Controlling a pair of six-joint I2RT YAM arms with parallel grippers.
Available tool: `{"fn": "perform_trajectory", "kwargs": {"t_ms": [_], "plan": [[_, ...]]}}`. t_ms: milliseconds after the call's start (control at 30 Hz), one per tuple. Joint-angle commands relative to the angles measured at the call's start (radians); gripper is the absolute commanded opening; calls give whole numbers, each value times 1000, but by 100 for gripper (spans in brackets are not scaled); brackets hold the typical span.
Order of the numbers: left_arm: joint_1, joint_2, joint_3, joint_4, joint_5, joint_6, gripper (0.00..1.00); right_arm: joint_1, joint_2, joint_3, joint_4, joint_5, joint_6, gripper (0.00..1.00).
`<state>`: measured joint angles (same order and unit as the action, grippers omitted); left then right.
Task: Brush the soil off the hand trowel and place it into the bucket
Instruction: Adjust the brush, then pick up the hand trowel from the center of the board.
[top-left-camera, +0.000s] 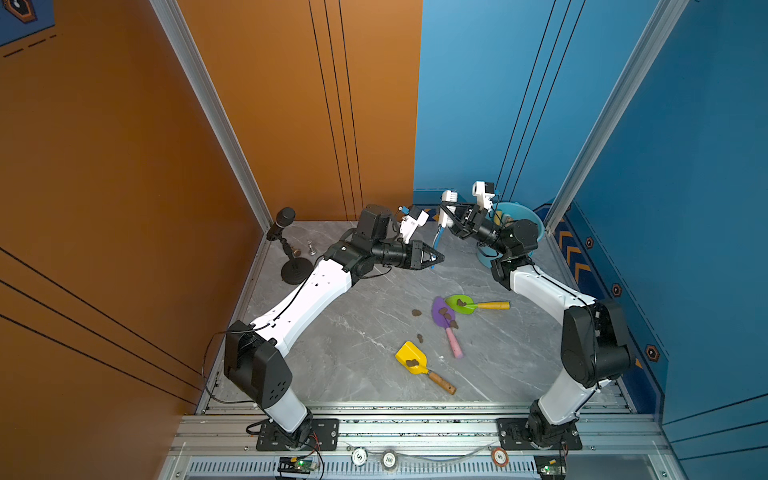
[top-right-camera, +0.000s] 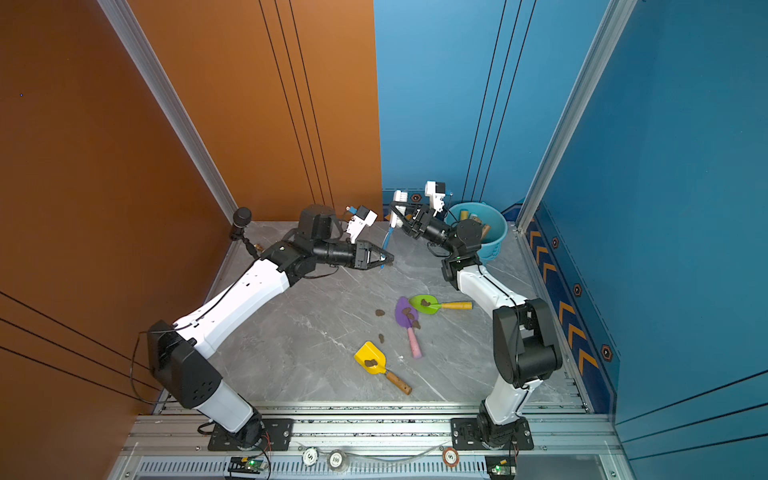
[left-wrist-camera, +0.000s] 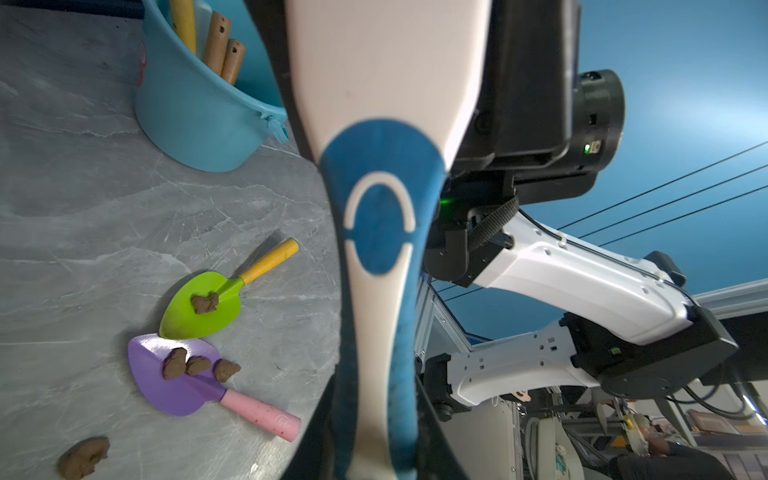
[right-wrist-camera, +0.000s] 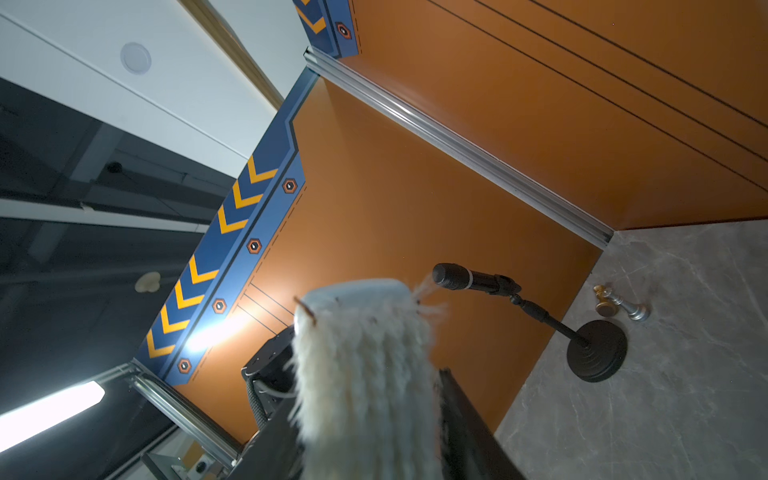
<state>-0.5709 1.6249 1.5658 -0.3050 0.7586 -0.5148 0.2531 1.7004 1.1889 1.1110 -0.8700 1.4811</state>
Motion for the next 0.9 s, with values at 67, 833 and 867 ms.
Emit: {"fn": "perform_trajectory", "kwargs": {"t_ms": [67,833,867], "plan": [[-7,-20,26,-28,-198,69,0,-66,-117,-104,-192,141,-117,55],[-101,-85,-81,-117,-664,207,0,-114,-496,-538,-1263,960,-390,57],[-102,-87,-84,-118,-664,205,0,-116,-472,-535,-1245,961,-384,57]]}}
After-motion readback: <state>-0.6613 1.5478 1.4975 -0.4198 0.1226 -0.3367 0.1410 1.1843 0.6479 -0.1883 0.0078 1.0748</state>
